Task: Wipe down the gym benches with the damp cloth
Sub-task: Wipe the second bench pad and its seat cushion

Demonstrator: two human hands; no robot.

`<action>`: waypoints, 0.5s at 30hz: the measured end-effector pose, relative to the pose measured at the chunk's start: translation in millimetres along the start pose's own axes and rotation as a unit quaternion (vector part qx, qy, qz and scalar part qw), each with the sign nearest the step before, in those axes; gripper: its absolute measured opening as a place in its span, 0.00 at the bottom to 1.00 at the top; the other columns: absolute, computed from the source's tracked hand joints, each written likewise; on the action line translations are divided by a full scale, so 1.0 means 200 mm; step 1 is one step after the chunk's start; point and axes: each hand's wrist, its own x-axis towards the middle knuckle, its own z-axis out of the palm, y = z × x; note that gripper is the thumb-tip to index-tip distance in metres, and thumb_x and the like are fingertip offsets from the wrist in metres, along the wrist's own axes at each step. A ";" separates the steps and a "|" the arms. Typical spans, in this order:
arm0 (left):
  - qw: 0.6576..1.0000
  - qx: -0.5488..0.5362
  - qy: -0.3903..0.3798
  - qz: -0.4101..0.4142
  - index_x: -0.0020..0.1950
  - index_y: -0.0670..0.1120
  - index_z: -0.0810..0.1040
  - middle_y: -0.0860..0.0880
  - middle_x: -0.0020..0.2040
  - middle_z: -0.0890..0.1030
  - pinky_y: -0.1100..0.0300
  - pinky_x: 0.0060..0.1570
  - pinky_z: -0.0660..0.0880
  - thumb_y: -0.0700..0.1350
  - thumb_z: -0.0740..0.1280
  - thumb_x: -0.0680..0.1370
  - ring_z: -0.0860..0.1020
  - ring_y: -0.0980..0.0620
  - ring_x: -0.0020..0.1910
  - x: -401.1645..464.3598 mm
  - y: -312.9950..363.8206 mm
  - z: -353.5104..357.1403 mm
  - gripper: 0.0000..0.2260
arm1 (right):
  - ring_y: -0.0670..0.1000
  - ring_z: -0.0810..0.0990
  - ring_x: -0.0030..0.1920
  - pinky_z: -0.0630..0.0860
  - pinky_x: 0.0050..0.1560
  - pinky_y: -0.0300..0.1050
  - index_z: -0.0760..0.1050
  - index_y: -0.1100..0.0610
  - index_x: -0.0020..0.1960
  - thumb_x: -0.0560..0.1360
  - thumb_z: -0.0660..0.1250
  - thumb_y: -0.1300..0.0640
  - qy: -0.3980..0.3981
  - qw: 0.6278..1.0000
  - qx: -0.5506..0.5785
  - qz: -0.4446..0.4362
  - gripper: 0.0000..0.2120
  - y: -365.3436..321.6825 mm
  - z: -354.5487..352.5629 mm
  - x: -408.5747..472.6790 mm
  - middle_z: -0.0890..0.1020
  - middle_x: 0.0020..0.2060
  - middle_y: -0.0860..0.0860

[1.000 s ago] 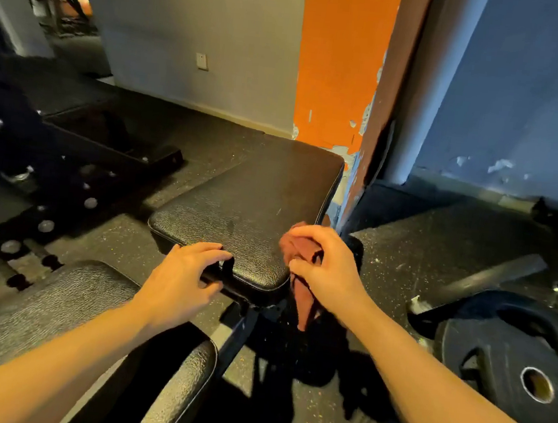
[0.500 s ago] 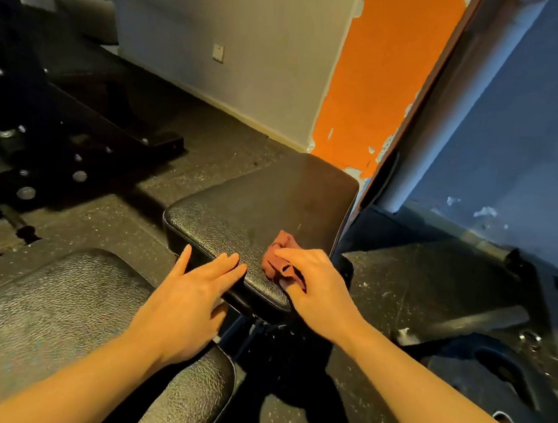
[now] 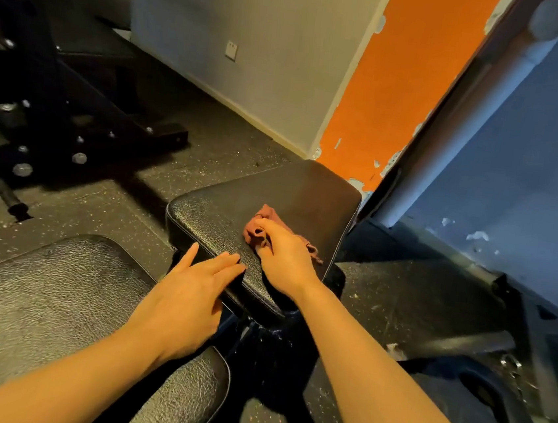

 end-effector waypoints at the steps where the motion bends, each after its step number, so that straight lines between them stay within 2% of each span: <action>1: 1.000 -0.023 0.020 -0.007 0.76 0.51 0.60 0.57 0.76 0.61 0.60 0.71 0.32 0.39 0.60 0.76 0.57 0.59 0.75 0.00 -0.01 0.00 0.29 | 0.53 0.74 0.63 0.71 0.62 0.49 0.75 0.53 0.64 0.77 0.60 0.66 -0.001 1.000 0.006 -0.009 0.18 -0.02 0.00 -0.04 0.78 0.62 0.51; 2: 0.998 -0.039 0.040 -0.014 0.72 0.49 0.64 0.55 0.71 0.66 0.60 0.72 0.34 0.38 0.61 0.74 0.62 0.57 0.72 0.00 -0.01 0.00 0.26 | 0.52 0.73 0.64 0.70 0.62 0.47 0.74 0.52 0.65 0.77 0.61 0.66 -0.005 1.000 0.005 -0.014 0.19 -0.03 -0.01 -0.08 0.78 0.63 0.50; 4: 0.995 -0.059 0.069 -0.032 0.65 0.46 0.67 0.52 0.63 0.68 0.59 0.76 0.43 0.36 0.62 0.73 0.67 0.53 0.65 -0.01 -0.02 0.01 0.21 | 0.51 0.72 0.66 0.67 0.62 0.42 0.72 0.52 0.68 0.77 0.61 0.68 -0.020 1.000 -0.010 -0.020 0.23 -0.03 -0.03 -0.17 0.76 0.66 0.50; 6: 0.994 -0.072 0.073 -0.043 0.63 0.44 0.68 0.50 0.62 0.67 0.56 0.75 0.53 0.36 0.62 0.73 0.66 0.50 0.64 -0.01 -0.02 0.01 0.19 | 0.51 0.70 0.68 0.64 0.63 0.38 0.72 0.52 0.69 0.75 0.61 0.69 -0.031 0.999 -0.019 -0.031 0.25 -0.04 -0.05 -0.26 0.74 0.68 0.50; 7: 0.994 -0.076 0.071 -0.041 0.63 0.44 0.68 0.50 0.62 0.67 0.55 0.74 0.55 0.35 0.61 0.73 0.66 0.50 0.64 -0.02 -0.02 0.02 0.19 | 0.50 0.70 0.68 0.63 0.64 0.37 0.72 0.51 0.69 0.75 0.61 0.69 -0.038 0.998 -0.019 -0.036 0.25 -0.04 -0.06 -0.31 0.74 0.68 0.50; 9: 0.992 -0.096 0.079 -0.027 0.64 0.44 0.69 0.51 0.64 0.68 0.58 0.72 0.58 0.35 0.62 0.73 0.67 0.49 0.65 -0.02 -0.03 0.03 0.19 | 0.46 0.74 0.64 0.67 0.63 0.35 0.75 0.50 0.66 0.74 0.63 0.69 -0.040 0.998 0.003 -0.039 0.24 -0.03 -0.09 -0.39 0.78 0.64 0.47; 10: 0.989 -0.116 0.088 -0.027 0.63 0.45 0.71 0.51 0.64 0.68 0.60 0.68 0.62 0.34 0.63 0.73 0.68 0.50 0.64 -0.02 -0.04 0.03 0.19 | 0.42 0.76 0.60 0.69 0.61 0.34 0.77 0.50 0.64 0.74 0.64 0.70 -0.026 0.998 0.043 -0.040 0.23 -0.03 -0.12 -0.41 0.80 0.60 0.45; 12: 0.979 -0.155 0.125 -0.039 0.61 0.45 0.75 0.52 0.62 0.71 0.64 0.58 0.67 0.33 0.64 0.73 0.71 0.52 0.61 -0.03 -0.06 0.01 0.17 | 0.34 0.77 0.53 0.72 0.57 0.31 0.80 0.52 0.58 0.72 0.65 0.72 0.049 0.989 0.134 -0.037 0.20 -0.03 -0.18 -0.42 0.82 0.53 0.40; 15: 0.972 -0.149 0.173 -0.061 0.58 0.46 0.77 0.53 0.60 0.74 0.64 0.57 0.66 0.34 0.64 0.74 0.72 0.53 0.60 -0.05 -0.09 -0.04 0.15 | 0.31 0.76 0.51 0.73 0.58 0.32 0.78 0.50 0.59 0.73 0.70 0.66 0.222 0.963 0.153 -0.001 0.18 -0.01 -0.25 -0.36 0.79 0.51 0.39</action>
